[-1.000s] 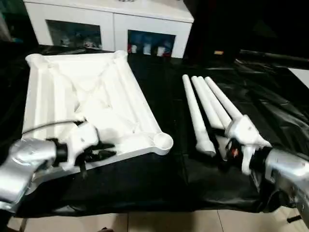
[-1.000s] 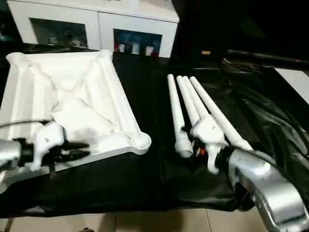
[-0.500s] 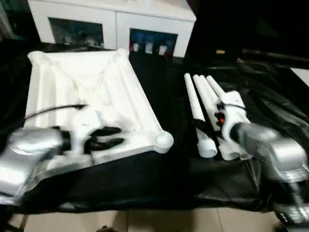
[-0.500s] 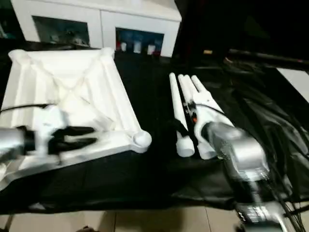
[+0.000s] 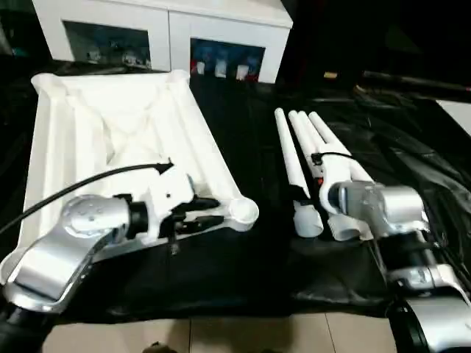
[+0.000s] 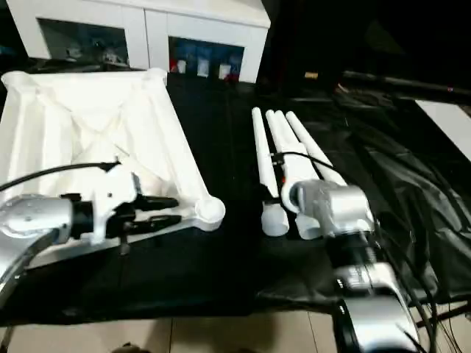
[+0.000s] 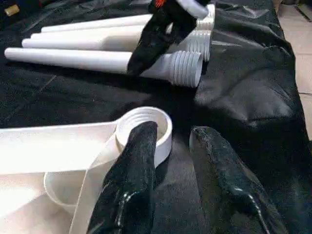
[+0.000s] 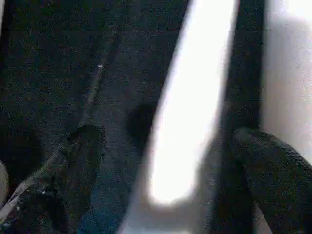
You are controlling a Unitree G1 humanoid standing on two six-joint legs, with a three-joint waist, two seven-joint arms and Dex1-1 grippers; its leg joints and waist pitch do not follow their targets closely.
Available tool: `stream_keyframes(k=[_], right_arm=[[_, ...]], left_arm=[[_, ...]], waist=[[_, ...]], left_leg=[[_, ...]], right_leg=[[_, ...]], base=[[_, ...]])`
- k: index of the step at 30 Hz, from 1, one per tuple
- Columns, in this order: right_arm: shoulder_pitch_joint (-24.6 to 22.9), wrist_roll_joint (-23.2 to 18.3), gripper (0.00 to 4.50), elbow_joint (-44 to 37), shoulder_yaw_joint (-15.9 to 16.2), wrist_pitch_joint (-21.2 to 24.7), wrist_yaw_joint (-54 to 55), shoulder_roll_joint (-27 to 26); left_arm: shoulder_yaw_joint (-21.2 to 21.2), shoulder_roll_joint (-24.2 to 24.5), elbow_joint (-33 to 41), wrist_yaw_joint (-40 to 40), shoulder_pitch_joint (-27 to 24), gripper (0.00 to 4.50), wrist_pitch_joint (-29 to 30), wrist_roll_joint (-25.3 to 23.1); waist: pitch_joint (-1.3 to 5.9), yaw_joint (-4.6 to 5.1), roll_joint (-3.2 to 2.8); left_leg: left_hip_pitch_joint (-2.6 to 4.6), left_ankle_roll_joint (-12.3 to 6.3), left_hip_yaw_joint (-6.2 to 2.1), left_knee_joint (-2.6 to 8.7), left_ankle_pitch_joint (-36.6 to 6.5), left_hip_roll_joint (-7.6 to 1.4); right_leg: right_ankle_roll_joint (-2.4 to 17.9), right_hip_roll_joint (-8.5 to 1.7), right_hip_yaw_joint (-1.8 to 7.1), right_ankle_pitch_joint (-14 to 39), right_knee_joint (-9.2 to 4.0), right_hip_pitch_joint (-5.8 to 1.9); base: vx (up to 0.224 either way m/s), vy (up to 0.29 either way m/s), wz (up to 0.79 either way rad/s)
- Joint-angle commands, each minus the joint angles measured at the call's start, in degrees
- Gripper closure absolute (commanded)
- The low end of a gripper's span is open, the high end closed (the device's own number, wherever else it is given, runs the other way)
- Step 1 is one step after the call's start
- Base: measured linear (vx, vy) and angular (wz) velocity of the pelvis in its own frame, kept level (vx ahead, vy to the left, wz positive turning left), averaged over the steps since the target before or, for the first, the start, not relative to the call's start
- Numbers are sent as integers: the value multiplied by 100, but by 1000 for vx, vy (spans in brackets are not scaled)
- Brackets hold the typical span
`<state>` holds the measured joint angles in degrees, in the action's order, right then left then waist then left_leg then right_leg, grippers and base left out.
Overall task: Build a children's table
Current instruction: Pick table leg
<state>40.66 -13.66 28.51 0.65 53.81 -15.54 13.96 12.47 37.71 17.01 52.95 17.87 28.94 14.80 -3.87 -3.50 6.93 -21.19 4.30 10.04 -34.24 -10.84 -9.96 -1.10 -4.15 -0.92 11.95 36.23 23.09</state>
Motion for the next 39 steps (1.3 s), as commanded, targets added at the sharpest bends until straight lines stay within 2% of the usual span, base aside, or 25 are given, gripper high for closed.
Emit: stream_keyframes(k=[1,2,4,5,7,8,9,10,12,13,16,18,20,25,26,30,31,33,35,36,39], right_arm=[[78,62,0,196,46,-71,-40,14],[202,125,0,566,61,-148,-146,-64],[297,143,0,850,68,-172,-210,-101],[320,136,36,920,70,-172,-233,-108],[398,157,36,1156,65,-215,-223,-117],[439,167,55,1283,50,-233,-205,-121],[446,168,55,1306,45,-234,-202,-121],[484,165,79,1417,16,-242,-198,-125],[548,185,88,1601,-13,-287,-213,-129],[573,211,88,1686,-16,-320,-225,-128],[633,246,125,1863,-41,-392,-224,-129],[666,210,128,1927,-112,-410,-185,-139],[692,205,156,1973,-142,-425,-138,-137],[742,123,187,2063,-331,-455,-56,-122],[740,113,206,2068,-373,-482,-65,-116],[670,98,236,1985,-438,-537,-19,-128],[624,77,236,1920,-470,-555,7,-140],[535,77,253,1790,-484,-580,-20,-149],[425,36,259,1587,-558,-693,1,-165],[410,30,260,1556,-562,-707,-3,-166],[142,-126,262,869,-750,-1005,-25,-170]], left_arm=[[85,-26,-22,0,97,310,10,-66],[130,-63,-75,29,139,310,-65,-109],[170,-91,-115,30,175,294,-99,-139],[183,-100,-130,26,188,276,-109,-151],[216,-119,-124,62,218,273,-55,-123],[227,-132,-119,60,234,246,-42,-117],[228,-135,-118,56,237,246,-44,-118],[234,-143,-123,40,250,232,-57,-124],[240,-155,-133,26,265,219,-80,-136],[245,-159,-130,24,253,219,-90,-146],[240,-178,-121,18,222,185,-97,-156],[236,-172,-119,-29,209,181,-74,-201],[237,-168,-125,-90,205,163,-82,-265],[230,-260,-265,-364,233,131,-412,-546],[172,-391,-383,-449,245,112,-706,-568],[219,-499,-518,-657,320,80,-760,-728],[237,-557,-562,-747,339,80,-826,-792],[192,-754,-649,-893,377,58,-905,-758],[187,-919,-825,-1184,532,48,-587,-857],[181,-940,-848,-1197,552,37,-537,-846],[-150,-1500,-1125,-1613,891,17,273,-461]], waist=[[347,-27,-94],[364,-21,-60],[363,-25,-70],[365,-31,-61],[372,-37,-55],[370,-40,-59],[378,-38,-37],[375,-37,-36],[383,-41,-33],[384,-36,-11],[387,-40,-12],[386,-46,-25],[389,-44,-16],[406,-58,-22],[418,-62,-45],[425,-72,-25],[432,-78,-63],[440,-107,-55],[444,-133,-52],[447,-144,-74],[437,-196,-53]], left_leg=[[87,296,-14,409,-310,-219],[79,263,-12,400,-225,-214],[77,235,-8,397,-205,-217],[76,223,-9,399,-207,-221],[87,232,-8,397,-171,-225],[87,243,-5,396,-166,-223],[85,242,-5,391,-137,-224],[82,244,-6,393,-132,-220],[87,257,-5,389,-154,-223],[85,260,-2,388,-193,-222],[88,289,-9,391,-273,-231],[86,304,-9,390,-291,-231],[84,301,-10,389,-275,-229],[87,285,-13,383,-282,-237],[83,280,-13,378,-236,-231],[84,266,-9,373,-253,-225],[92,274,-9,370,-258,-231],[94,278,-12,366,-220,-231],[100,283,-8,362,-240,-234],[104,291,-11,362,-272,-229],[130,356,0,359,-447,-227]], right_leg=[[1147,-271,177,-101,-284,-258],[1177,-261,170,-203,-274,-272],[1208,-269,172,-210,-271,-268],[1213,-276,171,-176,-273,-274],[1224,-279,167,-196,-266,-271],[1228,-273,166,-218,-265,-270],[1230,-273,164,-254,-260,-276],[1225,-267,162,-277,-259,-275],[1221,-272,162,-281,-257,-274],[1228,-272,162,-236,-262,-273],[1200,-283,160,-101,-265,-272],[1187,-281,161,-87,-267,-270],[1183,-276,159,-112,-266,-272],[1175,-281,157,-138,-266,-277],[1190,-274,155,-229,-259,-282],[1209,-273,154,-246,-259,-284],[1210,-273,157,-287,-262,-281],[1228,-276,155,-385,-252,-293],[1236,-274,153,-400,-251,-287],[1233,-277,154,-365,-244,-288],[1229,-285,161,-228,-267,-274]], base=[[0,0,0],[0,0,0],[0,0,0],[0,0,0],[0,0,0],[0,0,0],[0,0,0],[0,0,0],[0,0,0],[0,0,0],[0,0,0],[0,0,0],[0,0,0],[0,0,0],[0,0,0],[0,0,0],[0,0,0],[0,0,0],[0,0,0],[0,0,0],[0,0,0]])
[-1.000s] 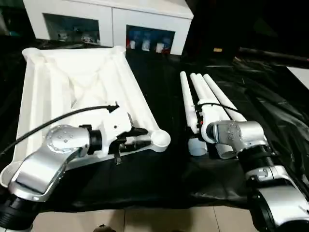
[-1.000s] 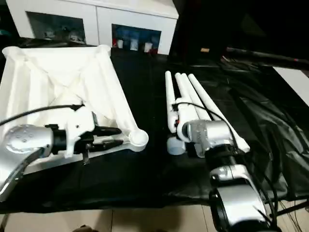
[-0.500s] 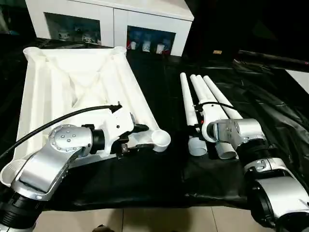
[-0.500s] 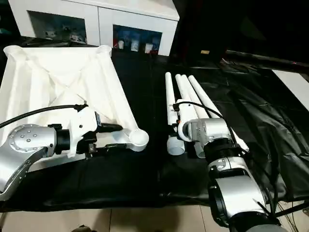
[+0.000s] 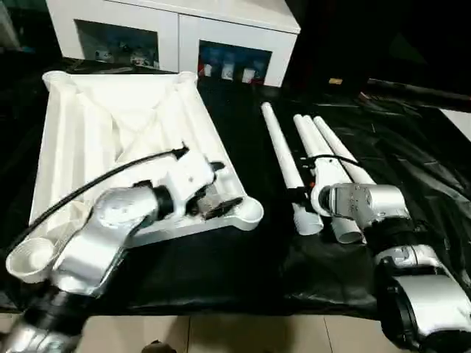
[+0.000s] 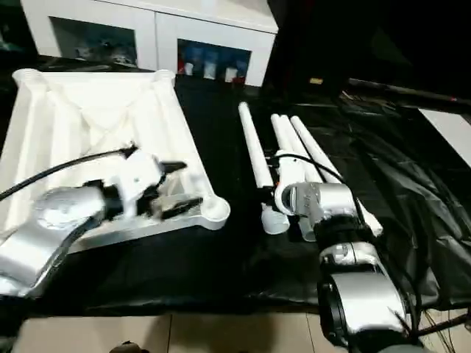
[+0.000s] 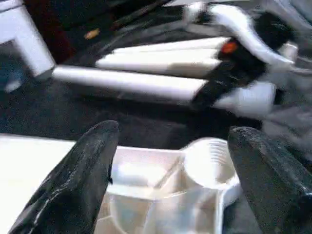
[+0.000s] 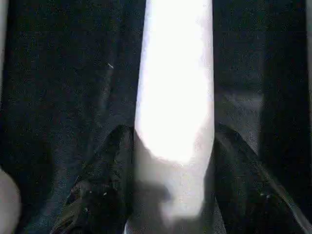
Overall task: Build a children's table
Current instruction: Pick table leg
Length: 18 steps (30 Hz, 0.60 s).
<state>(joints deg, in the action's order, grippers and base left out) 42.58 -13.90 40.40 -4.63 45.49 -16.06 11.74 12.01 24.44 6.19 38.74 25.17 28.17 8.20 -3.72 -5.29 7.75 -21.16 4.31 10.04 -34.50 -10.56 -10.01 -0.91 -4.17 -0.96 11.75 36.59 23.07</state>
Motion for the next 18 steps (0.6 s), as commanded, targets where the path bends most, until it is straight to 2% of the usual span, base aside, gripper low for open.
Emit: stream_keyframes(k=[1,2,3,4,5,6,7,8,9,10,12,13,15,18], right_arm=[[-136,-176,262,-555,-319,-284,3,40],[-186,-218,262,-696,-367,-365,-32,33],[-433,-465,262,-1404,-465,-641,-412,21],[-476,-512,262,-1529,-476,-673,-487,19],[-668,-784,262,-2112,-540,-708,-834,11],[-777,-969,262,-2454,-589,-665,-1028,6],[-944,-1274,262,-2936,-650,-560,-1305,2],[-1017,-1400,262,-3140,-675,-518,-1419,-1],[-1104,-1521,262,-3360,-686,-480,-1534,4],[-1295,-1666,263,-3782,-569,-376,-1721,93],[-1489,-1777,263,-4170,-423,-255,-1825,174],[-1521,-1787,263,-4231,-394,-243,-1826,181],[-1638,-1823,263,-4467,-337,-235,-1810,169],[-1805,-1933,263,-4851,-246,-134,-1886,182]], left_arm=[[-220,-365,-93,-320,260,8,649,353],[-289,-470,-123,-390,318,8,835,440],[-652,-954,-251,-706,563,8,1501,900],[-718,-1039,-269,-758,601,3,1593,986],[-997,-1410,-341,-935,781,0,1991,1420],[-1143,-1616,-369,-1007,882,0,2201,1690],[-1279,-1854,-451,-1104,1027,0,2280,1964],[-1336,-1954,-485,-1147,1087,0,2308,2069],[-1413,-2074,-535,-1208,1159,0,2356,2199],[-1561,-2297,-661,-1305,1321,0,2422,2369],[-1715,-2511,-807,-1396,1504,0,2490,2396],[-1743,-2545,-834,-1395,1538,0,2495,2398],[-1796,-2625,-847,-1441,1639,0,2695,2352],[-1926,-2737,-910,-1646,1754,0,2841,2543]], waist=[[421,-2,-107],[422,-27,-91],[417,-16,-76],[416,-61,-72],[407,-34,-45],[417,-84,-30],[408,-78,-35],[415,-108,-31],[409,-83,-11],[412,-98,-104],[396,-109,-86],[407,-136,-88],[397,-130,-82],[392,-142,-117]], left_leg=[[113,347,-2,386,-484,-221],[101,325,-8,387,-515,-218],[93,325,-5,387,-536,-224],[95,278,-11,369,-559,-224],[71,254,-8,371,-570,-224],[63,95,-26,353,-492,-220],[39,50,-36,361,-460,-220],[52,-63,-41,351,-403,-224],[28,-100,-49,364,-385,-220],[61,-116,-47,359,-406,-227],[68,-146,-44,361,-406,-231],[78,-147,-58,360,-416,-228],[76,-80,-57,376,-545,-235],[78,15,-83,392,-644,-241]], right_leg=[[1223,-280,168,-202,-302,-280],[1213,-296,165,-124,-310,-290],[1221,-298,168,-109,-304,-295],[1244,-314,163,-114,-316,-295],[1276,-311,169,-104,-319,-310],[1295,-327,164,-157,-320,-334],[1313,-325,162,-179,-323,-347],[1308,-323,159,-240,-335,-336],[1284,-314,151,-178,-347,-344],[1289,-322,156,-99,-352,-312],[1269,-295,161,-143,-387,-320],[1248,-299,149,-72,-393,-323],[1179,-312,149,223,-426,-306],[1077,-309,146,343,-433,-303]], base=[[0,0,0],[0,0,0],[0,0,0],[0,0,0],[0,0,0],[0,0,0],[0,0,0],[0,0,0],[0,0,0],[0,0,0],[0,0,0],[0,0,0],[0,0,0],[0,0,0]])
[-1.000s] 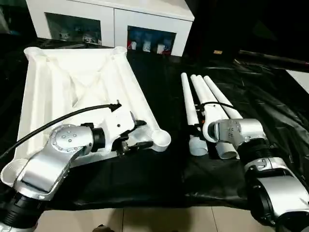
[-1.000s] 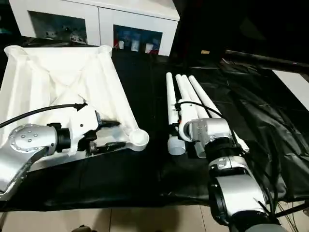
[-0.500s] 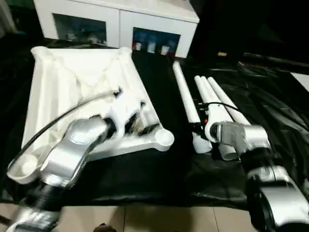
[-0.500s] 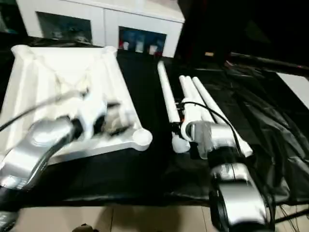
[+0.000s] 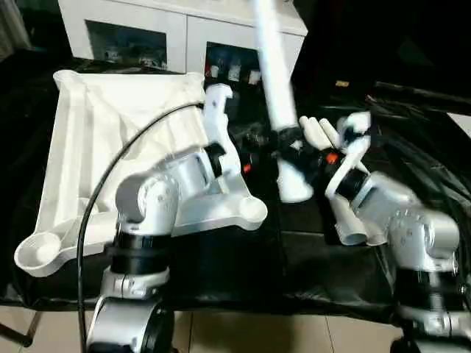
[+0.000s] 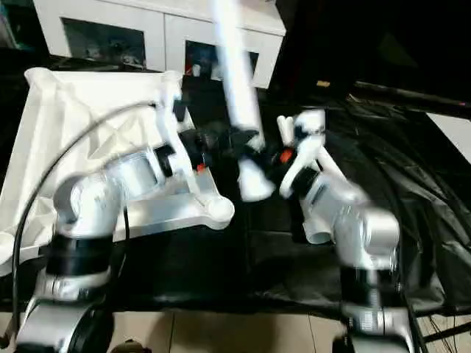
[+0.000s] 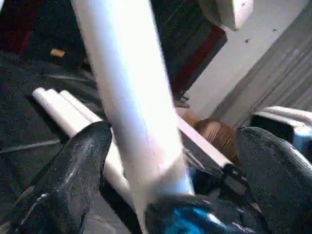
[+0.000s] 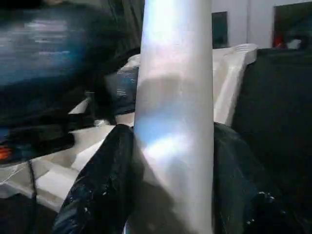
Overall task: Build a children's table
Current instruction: Pick table leg
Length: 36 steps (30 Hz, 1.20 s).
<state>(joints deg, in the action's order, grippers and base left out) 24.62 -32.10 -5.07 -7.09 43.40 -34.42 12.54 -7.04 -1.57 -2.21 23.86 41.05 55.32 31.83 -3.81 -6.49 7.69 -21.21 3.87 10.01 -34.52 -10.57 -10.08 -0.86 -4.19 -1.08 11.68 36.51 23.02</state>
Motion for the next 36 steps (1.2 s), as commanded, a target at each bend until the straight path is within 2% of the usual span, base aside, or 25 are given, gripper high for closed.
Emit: stream_keyframes(k=[1,4,6,11,12,16,19,21,22,24,25,27,29,30,33,36], right_arm=[[-39,-115,263,-371,36,92,-63,114],[-85,-132,263,-467,84,107,-95,163],[-105,-192,263,-535,103,123,-158,202],[-162,-248,263,-666,101,162,-156,249],[-170,-249,263,-677,98,167,-153,255],[-194,-279,263,-708,119,173,-145,319],[-194,-312,263,-711,136,175,-138,353],[-199,-319,263,-715,141,176,-144,365],[-199,-319,263,-716,141,176,-144,365],[-199,-313,263,-718,146,179,-140,372],[-198,-314,263,-720,150,177,-139,380],[-174,-295,263,-705,148,135,-122,397],[-146,-272,263,-681,144,101,-101,405],[-124,-264,207,-662,139,86,-87,406],[-86,-298,180,-628,120,100,-91,419],[-42,-348,166,-606,72,152,-111,462]], left_arm=[[-89,-180,-82,-207,195,0,166,324],[-132,-227,-99,-294,237,0,159,413],[-313,-331,-188,-495,283,0,35,404],[-537,-344,-293,-836,371,0,-59,215],[-578,-340,-308,-883,380,29,-80,226],[-562,-266,-265,-945,355,41,-89,288],[-518,-260,-211,-899,336,79,-34,322],[-497,-271,-189,-906,333,78,-46,332],[-495,-270,-189,-904,333,97,-47,333],[-455,-250,-185,-876,333,97,-77,328],[-414,-223,-184,-859,331,118,-104,305],[-346,-172,-178,-828,336,118,-146,267],[-301,-136,-182,-815,350,150,-196,217],[-263,-101,-195,-764,367,162,-224,200],[-242,-56,-210,-607,415,182,-222,280],[-214,65,-289,-354,487,197,-291,322]], waist=[[405,-20,-109],[409,-25,-84],[406,-25,-67],[412,-25,-41],[415,-33,-48],[419,-22,-44],[415,-28,-37],[410,-27,-37],[411,-28,-36],[412,-20,-43],[412,-22,-36],[414,-22,-44],[412,-17,-45],[412,-20,-43],[417,-15,-43],[417,-10,-14]], left_leg=[[82,74,-78,392,-630,-231],[78,77,-79,387,-581,-233],[71,52,-73,384,-554,-230],[56,-26,-79,370,-363,-229],[61,-34,-82,369,-326,-229],[69,-60,-76,361,-217,-230],[65,-62,-73,362,-231,-231],[65,-37,-73,365,-280,-233],[63,-30,-74,364,-287,-231],[61,-21,-77,366,-303,-231],[62,-18,-75,365,-317,-228],[64,-5,-75,364,-319,-232],[62,-8,-76,368,-317,-231],[64,-6,-75,367,-322,-231],[63,9,-76,365,-274,-229],[64,-4,-68,362,-260,-220]], right_leg=[[1066,-304,160,325,-422,-302],[1100,-307,155,209,-412,-301],[1089,-300,157,155,-414,-308],[1014,-312,153,72,-414,-326],[1010,-313,151,36,-411,-325],[1074,-312,144,-69,-398,-316],[1057,-320,147,-28,-402,-322],[1047,-322,147,56,-410,-319],[1039,-321,146,73,-410,-321],[1012,-318,144,97,-411,-320],[992,-319,145,132,-417,-319],[990,-321,147,130,-414,-316],[970,-315,147,112,-417,-315],[961,-316,145,131,-420,-315],[960,-312,143,97,-405,-314],[928,-310,144,146,-412,-317]], base=[[0,0,0],[0,0,0],[0,0,0],[0,0,0],[0,0,0],[0,0,0],[0,0,0],[0,0,0],[0,0,0],[0,0,0],[0,0,0],[0,0,0],[0,0,0],[0,0,0],[0,0,0],[0,0,0]])
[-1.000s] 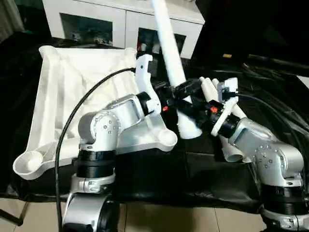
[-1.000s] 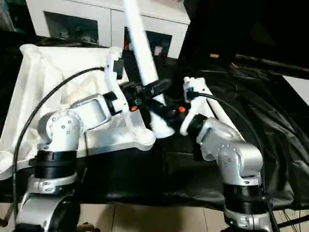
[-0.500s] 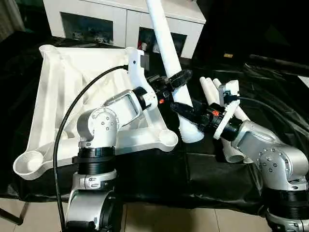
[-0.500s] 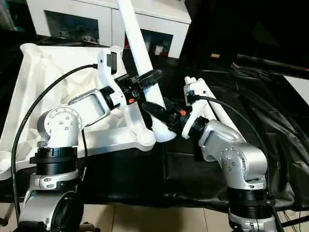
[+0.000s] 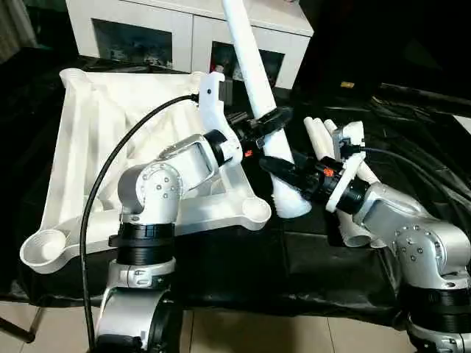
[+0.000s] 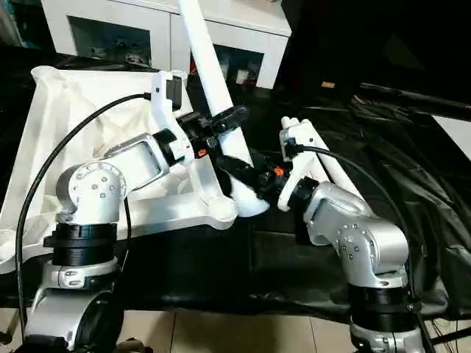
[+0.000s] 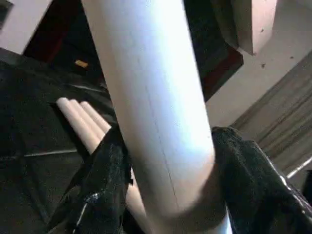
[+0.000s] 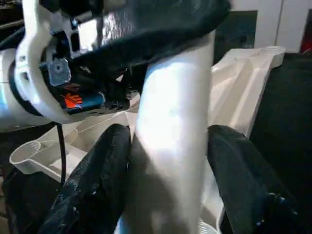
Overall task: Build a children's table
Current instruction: Pick table leg
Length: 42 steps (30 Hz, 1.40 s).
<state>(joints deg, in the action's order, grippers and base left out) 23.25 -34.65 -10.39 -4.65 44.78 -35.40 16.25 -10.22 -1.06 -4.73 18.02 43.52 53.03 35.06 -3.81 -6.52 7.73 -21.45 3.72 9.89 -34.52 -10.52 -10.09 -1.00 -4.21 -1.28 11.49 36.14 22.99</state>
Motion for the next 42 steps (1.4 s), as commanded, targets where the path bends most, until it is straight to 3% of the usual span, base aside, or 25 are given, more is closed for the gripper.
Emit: stream_keyframes(k=[1,4,6,10,11,14,20,31,38,39,42], right_arm=[[102,-98,150,-72,-179,22,-12,100],[124,-239,140,-100,-282,197,-85,242],[164,-632,140,-108,-593,537,-301,511],[183,-894,140,-84,-707,772,-516,713],[173,-985,140,-68,-686,904,-697,893],[152,-1061,140,6,-577,1070,-979,1152],[59,-1283,140,-141,-343,1301,-1343,1373],[219,-1173,140,-75,65,1193,-1756,1567],[258,-1138,140,-54,196,1165,-1980,1703],[254,-1126,169,-55,213,1156,-1994,1712],[232,-1106,188,-56,285,1124,-2057,1751]], left_arm=[[118,38,-46,277,249,208,-70,9],[215,220,-64,621,300,229,-45,119],[371,451,-106,1147,372,246,-18,237],[455,576,-132,1546,449,258,-17,337],[470,619,-142,1757,519,264,37,442],[515,617,-165,2067,639,265,129,604],[734,623,-342,2289,752,265,18,496],[1079,695,-172,2820,753,266,88,605],[1087,740,-176,2921,771,266,114,628],[1093,742,-165,2926,763,266,117,629],[1116,749,-179,2957,760,266,94,626]], waist=[[415,-11,-27],[422,-8,-25],[426,-23,-24],[414,-20,-6],[421,-28,-32],[417,-29,-10],[424,-33,-11],[423,-47,7],[425,-53,4],[429,-57,4],[426,-60,1]], left_leg=[[95,9,-56,361,-256,-219],[105,5,-52,357,-214,-222],[125,-22,-44,348,-193,-210],[91,-41,-33,349,-181,-211],[90,-27,-37,344,-188,-215],[89,-41,-32,339,-193,-221],[88,-56,-38,334,-219,-228],[85,-64,-40,333,-197,-240],[81,-60,-39,328,-195,-240],[81,-62,-40,327,-190,-242],[82,-52,-42,329,-209,-243]], right_leg=[[936,-307,163,178,-373,-306],[938,-300,161,168,-358,-301],[951,-290,161,130,-353,-301],[1017,-301,159,107,-356,-310],[1064,-317,159,148,-348,-322],[1116,-317,161,164,-360,-325],[1155,-328,159,292,-374,-330],[1230,-343,152,327,-363,-330],[1261,-344,152,254,-355,-331],[1276,-348,148,244,-349,-336],[1277,-348,145,284,-353,-333]], base=[[0,0,0],[0,0,0],[0,0,0],[0,0,0],[0,0,0],[0,0,0],[0,0,0],[0,0,0],[0,0,0],[0,0,0],[0,0,0]])
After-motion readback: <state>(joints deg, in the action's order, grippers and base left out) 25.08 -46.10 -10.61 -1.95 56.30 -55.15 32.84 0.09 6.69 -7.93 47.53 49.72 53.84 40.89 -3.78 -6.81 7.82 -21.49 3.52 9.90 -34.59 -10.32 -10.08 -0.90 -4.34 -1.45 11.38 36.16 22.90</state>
